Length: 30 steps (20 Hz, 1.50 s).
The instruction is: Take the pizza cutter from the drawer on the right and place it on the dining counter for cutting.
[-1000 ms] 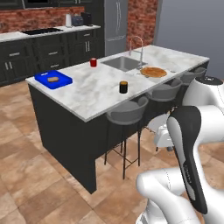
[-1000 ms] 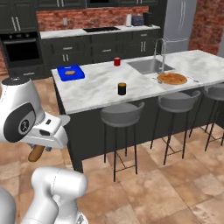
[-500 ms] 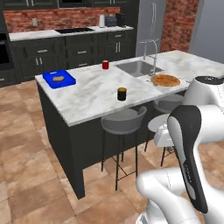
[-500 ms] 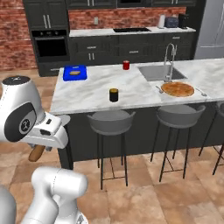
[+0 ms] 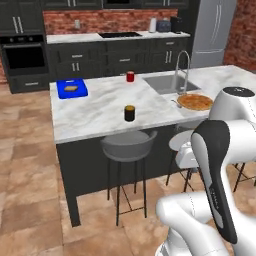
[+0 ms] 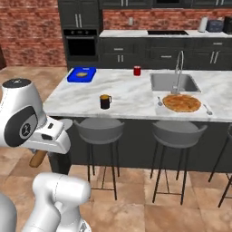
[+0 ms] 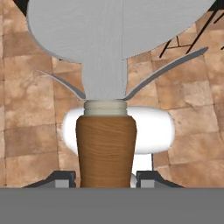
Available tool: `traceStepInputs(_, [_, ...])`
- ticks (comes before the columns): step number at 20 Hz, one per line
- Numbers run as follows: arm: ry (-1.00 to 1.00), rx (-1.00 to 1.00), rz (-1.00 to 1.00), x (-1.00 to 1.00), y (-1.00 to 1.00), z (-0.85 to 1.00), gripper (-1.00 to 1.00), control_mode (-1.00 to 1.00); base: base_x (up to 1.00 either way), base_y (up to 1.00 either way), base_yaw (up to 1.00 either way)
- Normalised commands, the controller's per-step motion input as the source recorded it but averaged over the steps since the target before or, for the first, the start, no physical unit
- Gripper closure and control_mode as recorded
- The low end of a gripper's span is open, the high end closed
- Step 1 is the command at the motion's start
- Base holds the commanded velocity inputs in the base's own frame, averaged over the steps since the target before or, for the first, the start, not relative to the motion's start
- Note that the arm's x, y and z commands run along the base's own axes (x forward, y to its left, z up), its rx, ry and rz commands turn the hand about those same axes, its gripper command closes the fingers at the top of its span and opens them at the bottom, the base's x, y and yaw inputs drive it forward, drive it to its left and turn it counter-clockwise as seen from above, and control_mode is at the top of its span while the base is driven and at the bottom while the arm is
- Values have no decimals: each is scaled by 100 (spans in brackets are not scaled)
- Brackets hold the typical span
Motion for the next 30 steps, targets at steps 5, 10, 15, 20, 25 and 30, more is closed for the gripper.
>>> traceStepInputs(5, [0,0,0,0,0,0,100,100,0,-100,33])
traceStepInputs(10, [0,0,0,0,0,0,100,100,0,-99,13])
traceStepInputs(15, [0,0,0,0,0,0,100,100,5,-81,0])
traceStepInputs(20, [0,0,0,0,0,0,100,100,41,-46,-3])
traceStepInputs(25, [0,0,0,0,0,0,100,100,66,-37,-4])
traceStepInputs(30, [0,0,0,0,0,0,100,100,67,-50,-5])
